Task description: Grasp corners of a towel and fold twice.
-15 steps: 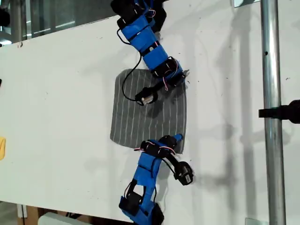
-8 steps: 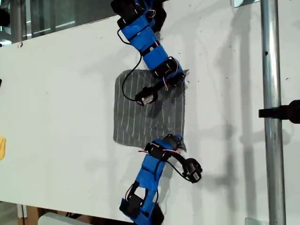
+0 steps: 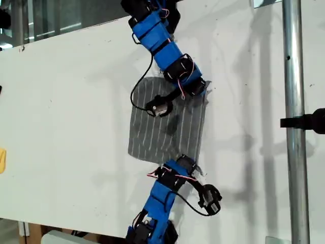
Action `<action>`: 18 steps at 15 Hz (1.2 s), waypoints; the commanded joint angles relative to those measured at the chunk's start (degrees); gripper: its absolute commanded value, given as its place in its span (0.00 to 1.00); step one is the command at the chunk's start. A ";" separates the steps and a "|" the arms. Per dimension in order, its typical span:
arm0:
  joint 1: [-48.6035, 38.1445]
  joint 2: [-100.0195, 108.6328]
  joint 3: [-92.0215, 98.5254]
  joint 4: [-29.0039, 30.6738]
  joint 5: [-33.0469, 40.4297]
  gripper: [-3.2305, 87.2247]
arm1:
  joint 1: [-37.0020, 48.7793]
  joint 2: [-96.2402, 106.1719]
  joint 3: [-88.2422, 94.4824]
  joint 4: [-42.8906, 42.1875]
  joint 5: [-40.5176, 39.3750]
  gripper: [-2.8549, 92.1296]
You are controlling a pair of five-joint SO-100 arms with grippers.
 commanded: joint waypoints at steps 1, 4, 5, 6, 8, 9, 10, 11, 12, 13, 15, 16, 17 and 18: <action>3.69 5.01 -8.35 8.61 -2.11 0.00 | -3.60 3.08 -9.67 2.81 0.44 0.03; 5.45 9.67 -6.77 9.14 -4.57 0.00 | -5.27 2.99 -13.18 2.20 0.53 0.03; 4.66 10.28 -5.27 9.05 -4.48 0.00 | -4.39 3.34 -12.66 5.36 2.72 0.03; 2.72 10.90 -3.25 9.05 -3.60 0.00 | -2.72 4.92 -10.63 9.05 4.83 0.03; -2.99 15.47 2.90 8.44 0.09 0.00 | 2.20 11.87 -2.46 13.36 6.77 0.03; -6.77 17.93 5.80 8.26 2.90 0.00 | 5.27 16.00 1.67 14.59 6.24 0.03; -10.99 19.16 7.91 8.00 6.15 0.00 | 8.79 19.42 4.75 15.73 4.04 0.03; -15.12 18.81 8.79 7.91 10.02 0.00 | 12.57 21.88 7.12 16.79 1.58 0.03; -18.98 17.31 8.79 7.73 13.36 0.00 | 16.35 23.99 9.40 16.79 -1.32 0.03; -22.68 15.73 8.09 6.77 17.14 0.00 | 20.04 25.84 11.34 16.35 -4.04 0.03; -29.53 13.27 5.45 5.63 24.52 0.00 | 27.25 28.74 13.89 14.94 -9.58 0.03; -32.78 11.95 3.34 5.63 28.04 0.00 | 30.59 29.79 14.68 14.24 -12.39 0.03; -35.68 10.20 -0.09 5.98 31.64 0.00 | 33.93 30.59 15.12 13.97 -15.12 0.03; -38.41 7.65 -5.10 7.38 34.89 0.00 | 37.53 31.46 15.03 13.97 -18.37 0.03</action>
